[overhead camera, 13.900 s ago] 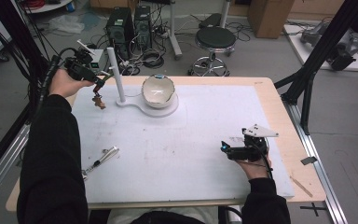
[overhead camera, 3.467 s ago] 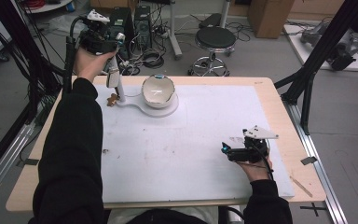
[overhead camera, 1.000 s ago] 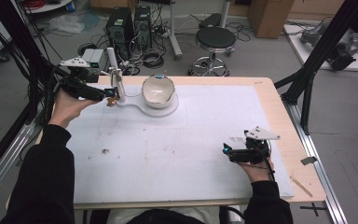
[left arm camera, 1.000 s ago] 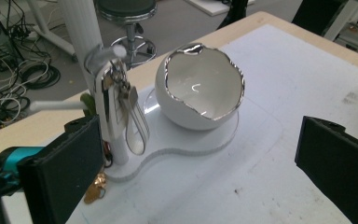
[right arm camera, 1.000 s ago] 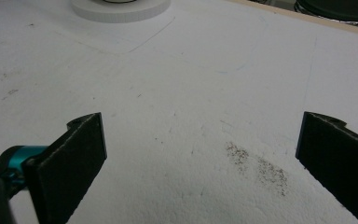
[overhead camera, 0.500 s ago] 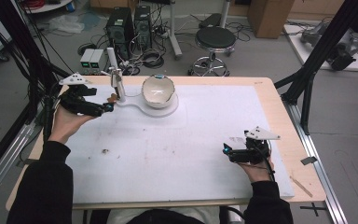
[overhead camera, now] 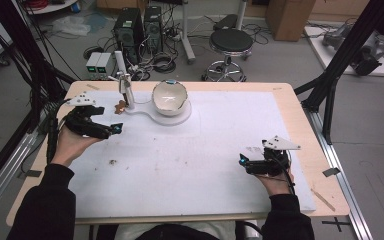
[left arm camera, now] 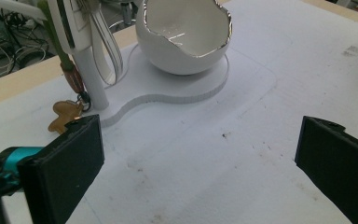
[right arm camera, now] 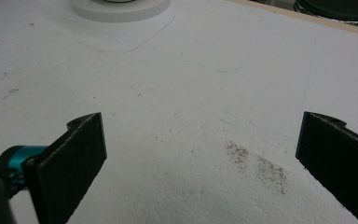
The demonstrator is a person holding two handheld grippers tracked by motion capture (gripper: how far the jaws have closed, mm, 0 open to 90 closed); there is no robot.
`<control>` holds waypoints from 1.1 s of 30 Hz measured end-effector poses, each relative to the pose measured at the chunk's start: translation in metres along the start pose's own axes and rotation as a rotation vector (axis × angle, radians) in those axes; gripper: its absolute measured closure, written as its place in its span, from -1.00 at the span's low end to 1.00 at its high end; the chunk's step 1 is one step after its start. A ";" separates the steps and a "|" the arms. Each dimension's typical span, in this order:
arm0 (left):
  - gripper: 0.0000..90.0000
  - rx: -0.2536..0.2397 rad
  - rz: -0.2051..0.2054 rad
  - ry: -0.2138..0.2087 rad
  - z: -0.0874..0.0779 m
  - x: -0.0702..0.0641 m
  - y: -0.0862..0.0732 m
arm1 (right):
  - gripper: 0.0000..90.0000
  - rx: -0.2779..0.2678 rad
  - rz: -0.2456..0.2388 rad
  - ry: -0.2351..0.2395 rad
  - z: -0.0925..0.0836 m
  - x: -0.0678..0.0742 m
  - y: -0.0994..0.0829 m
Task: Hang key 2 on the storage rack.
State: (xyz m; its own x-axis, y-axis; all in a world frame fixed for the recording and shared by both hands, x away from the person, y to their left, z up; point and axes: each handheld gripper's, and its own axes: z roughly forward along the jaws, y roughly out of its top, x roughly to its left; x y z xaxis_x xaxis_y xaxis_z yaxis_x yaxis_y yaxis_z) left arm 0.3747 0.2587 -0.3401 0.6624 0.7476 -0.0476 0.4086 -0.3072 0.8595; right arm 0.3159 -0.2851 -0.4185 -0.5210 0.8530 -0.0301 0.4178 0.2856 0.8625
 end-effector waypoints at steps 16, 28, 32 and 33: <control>-0.94 0.014 -0.010 0.017 0.000 -0.008 -0.040 | -0.98 0.001 0.005 -0.002 -0.001 -0.001 -0.001; -0.94 -0.009 -0.018 0.049 -0.017 -0.016 -0.072 | -0.98 0.003 0.003 0.000 -0.002 -0.001 -0.002; -0.94 -0.006 -0.019 0.055 -0.019 -0.017 -0.079 | -0.98 0.009 0.005 0.000 -0.002 0.000 -0.002; -0.94 -0.009 -0.027 0.048 -0.019 -0.018 -0.080 | -0.98 0.010 0.003 -0.001 -0.001 0.000 -0.002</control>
State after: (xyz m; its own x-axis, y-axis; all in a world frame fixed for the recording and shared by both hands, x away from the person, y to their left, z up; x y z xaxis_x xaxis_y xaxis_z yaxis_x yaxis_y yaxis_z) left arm 0.3180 0.2806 -0.3981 0.6204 0.7829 -0.0470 0.4200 -0.2810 0.8629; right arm 0.3139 -0.2859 -0.4192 -0.5194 0.8541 -0.0280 0.4270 0.2878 0.8573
